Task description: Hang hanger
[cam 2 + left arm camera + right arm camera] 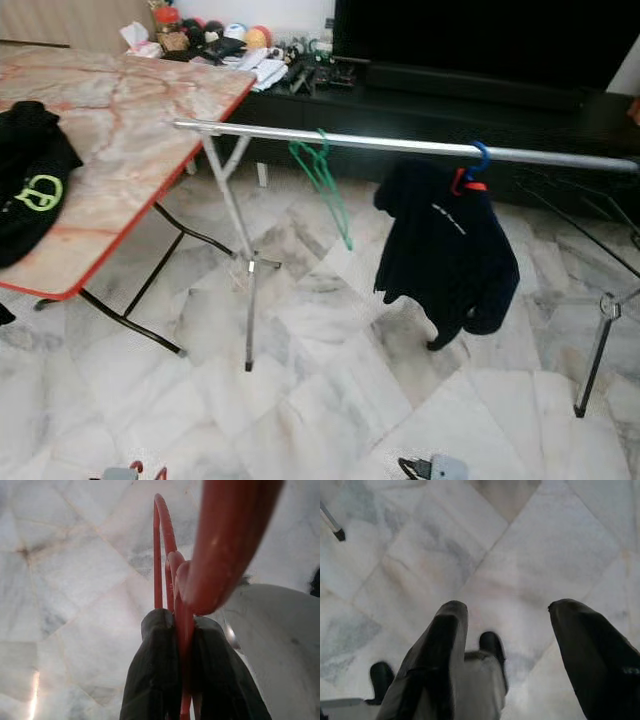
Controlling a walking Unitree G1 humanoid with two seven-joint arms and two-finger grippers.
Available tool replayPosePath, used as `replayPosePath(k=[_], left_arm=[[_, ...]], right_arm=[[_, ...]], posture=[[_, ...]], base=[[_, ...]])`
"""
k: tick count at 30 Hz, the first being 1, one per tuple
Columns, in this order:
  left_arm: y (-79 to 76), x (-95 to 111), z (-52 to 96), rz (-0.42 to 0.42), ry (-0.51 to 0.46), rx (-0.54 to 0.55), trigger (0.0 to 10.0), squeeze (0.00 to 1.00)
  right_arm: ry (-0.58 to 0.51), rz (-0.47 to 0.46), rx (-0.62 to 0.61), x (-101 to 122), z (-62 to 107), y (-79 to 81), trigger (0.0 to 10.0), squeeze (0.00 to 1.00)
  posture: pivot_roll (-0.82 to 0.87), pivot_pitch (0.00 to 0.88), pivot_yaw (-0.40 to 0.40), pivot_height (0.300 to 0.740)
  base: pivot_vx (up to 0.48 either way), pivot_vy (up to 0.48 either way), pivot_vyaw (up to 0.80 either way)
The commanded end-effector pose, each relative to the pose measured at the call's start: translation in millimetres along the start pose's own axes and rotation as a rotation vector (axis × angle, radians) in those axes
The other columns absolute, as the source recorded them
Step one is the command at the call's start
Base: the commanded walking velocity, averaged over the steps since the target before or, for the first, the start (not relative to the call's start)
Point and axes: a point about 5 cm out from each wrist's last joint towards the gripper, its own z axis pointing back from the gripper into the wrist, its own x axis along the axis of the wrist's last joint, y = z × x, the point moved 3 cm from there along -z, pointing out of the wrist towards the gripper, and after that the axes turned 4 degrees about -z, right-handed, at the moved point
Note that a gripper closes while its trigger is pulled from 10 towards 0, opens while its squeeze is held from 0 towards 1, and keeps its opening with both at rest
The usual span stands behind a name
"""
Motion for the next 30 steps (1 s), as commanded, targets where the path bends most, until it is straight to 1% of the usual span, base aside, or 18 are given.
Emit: replayPosePath(k=[1, 3, 5, 8, 11, 21, 26, 30], left_arm=[[-2.5, -12.0, 1.3, -0.014, 0.04, -0.01, 10.0, 0.0], [-1.9, -12.7, 1.5, -0.009, 0.038, -0.007, 10.0, 0.0], [-1.6, -12.9, 1.6, -0.01, 0.036, -0.004, 10.0, 0.0], [-2.1, -14.2, 1.8, -0.013, 0.039, -0.006, 10.0, 0.0], [-2.8, -14.7, 1.8, -0.018, 0.04, -0.008, 10.0, 0.0], [-4.1, -17.0, 2.1, -0.033, 0.045, -0.012, 10.0, 0.0], [-2.4, -18.6, 2.4, -0.028, 0.047, 0.01, 10.0, 0.0], [-2.9, -18.6, 2.5, 0.0, 0.036, 0.013, 10.0, 0.0]], right_arm=[[0.019, -0.001, -0.021, -6.4, 1.7, -6.9, 10.0, 0.0], [0.026, 0.013, -0.035, -6.0, 1.6, -12.4, 10.0, 0.0], [0.028, 0.009, -0.04, -6.3, 1.8, -14.5, 10.0, 0.0], [0.029, 0.013, -0.04, -9.2, 2.3, -9.9, 10.0, 0.0], [0.029, 0.01, -0.04, -9.7, 2.4, -9.4, 10.0, 0.0], [0.032, 0.017, -0.04, -10.8, 3.1, -13.0, 10.0, 0.0], [0.034, 0.02, -0.037, -12.4, 3.6, -13.2, 10.0, 0.0], [0.038, 0.025, -0.033, -13.4, 3.9, -13.3, 10.0, 0.0]], posture=[[-0.06, 0.126, 0.025, 0.74], [-0.05, 0.113, 0.022, 0.74], [-0.05, 0.113, 0.023, 0.74], [-0.05, 0.095, 0.021, 0.74], [-0.05, 0.087, 0.021, 0.74], [-0.05, 0.066, 0.018, 0.74], [-0.05, 0.056, 0.014, 0.74], [-0.05, 0.05, 0.014, 0.74]], base=[[0.0, -0.48, 0.0], [0.0, -0.48, 0.0], [0.0, -0.48, 0.0], [0.0, -0.48, 0.0], [0.0, -0.48, 0.0], [0.0, -0.48, 0.0], [0.0, 0.0, 0.0], [0.0, 0.0, 0.0]])
